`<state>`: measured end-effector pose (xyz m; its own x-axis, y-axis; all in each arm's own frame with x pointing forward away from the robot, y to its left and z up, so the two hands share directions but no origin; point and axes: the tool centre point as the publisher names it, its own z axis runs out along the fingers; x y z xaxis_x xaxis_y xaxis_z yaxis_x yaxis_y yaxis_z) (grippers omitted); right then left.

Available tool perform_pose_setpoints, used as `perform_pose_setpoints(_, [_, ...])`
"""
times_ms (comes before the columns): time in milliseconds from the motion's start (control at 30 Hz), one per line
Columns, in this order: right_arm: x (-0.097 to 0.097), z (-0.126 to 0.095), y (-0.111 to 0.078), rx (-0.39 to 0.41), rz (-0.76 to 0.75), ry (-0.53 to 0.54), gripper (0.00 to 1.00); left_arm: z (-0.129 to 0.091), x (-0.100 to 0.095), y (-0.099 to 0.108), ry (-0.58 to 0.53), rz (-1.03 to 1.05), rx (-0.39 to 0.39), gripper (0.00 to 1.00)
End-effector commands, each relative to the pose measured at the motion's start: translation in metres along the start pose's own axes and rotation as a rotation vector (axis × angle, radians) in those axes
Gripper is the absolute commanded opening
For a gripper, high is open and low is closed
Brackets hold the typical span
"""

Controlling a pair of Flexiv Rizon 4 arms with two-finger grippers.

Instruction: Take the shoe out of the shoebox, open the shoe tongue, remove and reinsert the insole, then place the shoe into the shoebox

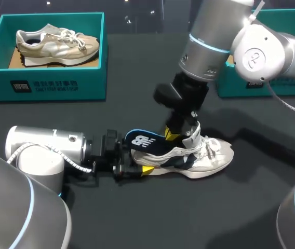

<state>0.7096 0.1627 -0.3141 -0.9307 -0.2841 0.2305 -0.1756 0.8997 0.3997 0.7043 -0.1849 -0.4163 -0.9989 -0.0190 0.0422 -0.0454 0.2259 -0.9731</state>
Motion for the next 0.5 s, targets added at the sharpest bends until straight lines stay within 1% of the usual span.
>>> perform_pose_setpoints(33, [-0.003, 0.0, 0.003, -0.007, 0.024, -0.007, 0.0, 0.003, -0.001, 0.007, -0.002, -0.001, -0.001, 0.0])
perform_pose_setpoints(67, [-0.004, -0.001, 0.004, -0.009, 0.028, -0.011, 0.0, 0.003, -0.001, 0.007, -0.002, -0.001, -0.001, 0.0])
perform_pose_setpoints(100, [-0.005, -0.002, 0.004, -0.016, 0.04, -0.013, 0.03, 0.003, -0.001, 0.007, -0.002, -0.001, -0.001, 0.0])
perform_pose_setpoints(133, [-0.005, -0.003, 0.005, -0.019, 0.048, -0.014, 0.21, 0.003, -0.001, 0.007, -0.002, -0.001, -0.001, 0.0])
perform_pose_setpoints(200, [-0.006, -0.006, 0.006, -0.026, 0.067, -0.015, 0.37, 0.003, -0.001, 0.007, -0.002, -0.001, -0.001, 0.0])
perform_pose_setpoints(233, [-0.007, -0.008, 0.006, -0.03, 0.083, -0.013, 0.42, 0.003, -0.001, 0.007, -0.002, -0.001, -0.001, 0.0])
perform_pose_setpoints(267, [-0.007, -0.009, 0.006, -0.04, 0.096, -0.007, 0.62, 0.003, -0.001, 0.007, -0.002, -0.001, -0.001, 0.0])
perform_pose_setpoints(300, [-0.008, -0.011, 0.005, -0.05, 0.113, 0.0, 0.86, 0.003, -0.001, 0.007, -0.002, -0.001, -0.001, 0.0])
perform_pose_setpoints(333, [-0.009, -0.012, 0.004, -0.055, 0.133, 0.008, 0.95, 0.003, -0.001, 0.007, -0.002, -0.001, -0.001, 0.0])
perform_pose_setpoints(367, [-0.01, -0.013, 0.003, -0.07, 0.147, 0.016, 0.95, 0.003, -0.001, 0.007, -0.002, -0.001, -0.001, 0.0])
perform_pose_setpoints(500, [-0.014, -0.011, 0.005, -0.09, 0.207, 0.065, 0.81, 0.003, -0.001, 0.007, -0.002, -0.001, -0.001, 0.0])
